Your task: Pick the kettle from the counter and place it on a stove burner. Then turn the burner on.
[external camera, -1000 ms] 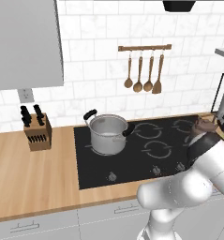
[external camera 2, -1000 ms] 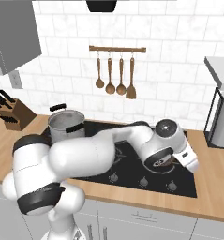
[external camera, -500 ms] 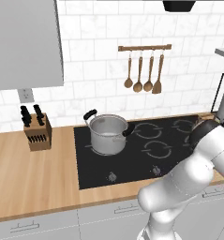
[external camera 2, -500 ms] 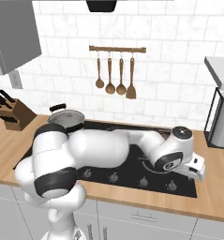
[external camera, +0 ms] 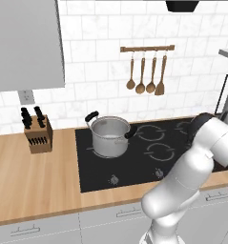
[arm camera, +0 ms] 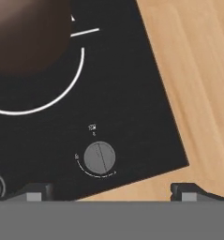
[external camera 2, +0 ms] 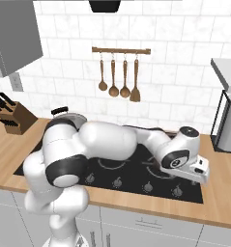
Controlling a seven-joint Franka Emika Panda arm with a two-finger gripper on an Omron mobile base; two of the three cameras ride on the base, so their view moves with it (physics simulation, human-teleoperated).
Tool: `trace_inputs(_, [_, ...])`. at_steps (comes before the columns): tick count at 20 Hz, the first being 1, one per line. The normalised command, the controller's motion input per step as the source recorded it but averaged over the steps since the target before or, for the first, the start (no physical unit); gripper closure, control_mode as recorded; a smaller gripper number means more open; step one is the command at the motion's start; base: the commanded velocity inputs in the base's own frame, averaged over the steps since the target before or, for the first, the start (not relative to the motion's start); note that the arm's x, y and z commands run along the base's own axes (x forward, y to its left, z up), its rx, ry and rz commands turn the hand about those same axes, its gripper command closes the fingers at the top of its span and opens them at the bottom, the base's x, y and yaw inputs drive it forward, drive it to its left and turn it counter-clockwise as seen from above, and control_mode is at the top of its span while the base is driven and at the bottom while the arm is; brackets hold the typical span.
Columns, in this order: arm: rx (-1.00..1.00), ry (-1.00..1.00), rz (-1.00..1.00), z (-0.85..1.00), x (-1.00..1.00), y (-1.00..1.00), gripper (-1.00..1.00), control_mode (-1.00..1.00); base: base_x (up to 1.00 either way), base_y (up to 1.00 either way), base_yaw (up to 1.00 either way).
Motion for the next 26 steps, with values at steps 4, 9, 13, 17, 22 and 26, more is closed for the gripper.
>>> trace_inputs(4, [0.01,0.02,0.01,-0.5,0.13,0.16,-1.0,-1.0,0.0,0.0,0.0])
trace_inputs(9, [0.0,0.03,0.04,-0.48,0.09,0.14,-1.0,-1.0,0.0,0.0,0.0])
trace_inputs(13, [0.0,0.01,0.06,-0.35,0.04,0.03,-1.0,-1.0,0.0,0.0,0.0])
trace_inputs(17, [0.0,0.0,0.08,-0.07,0.0,-0.03,-1.0,-1.0,0.0,0.0,0.0])
trace_inputs(22, [0.0,-0.01,0.04,-0.01,0.0,-0.15,-1.0,-1.0,0.0,0.0,0.0])
trace_inputs(26, [0.0,0.0,0.0,-0.04,0.0,-0.05,-1.0,-1.0,0.0,0.0,0.0])
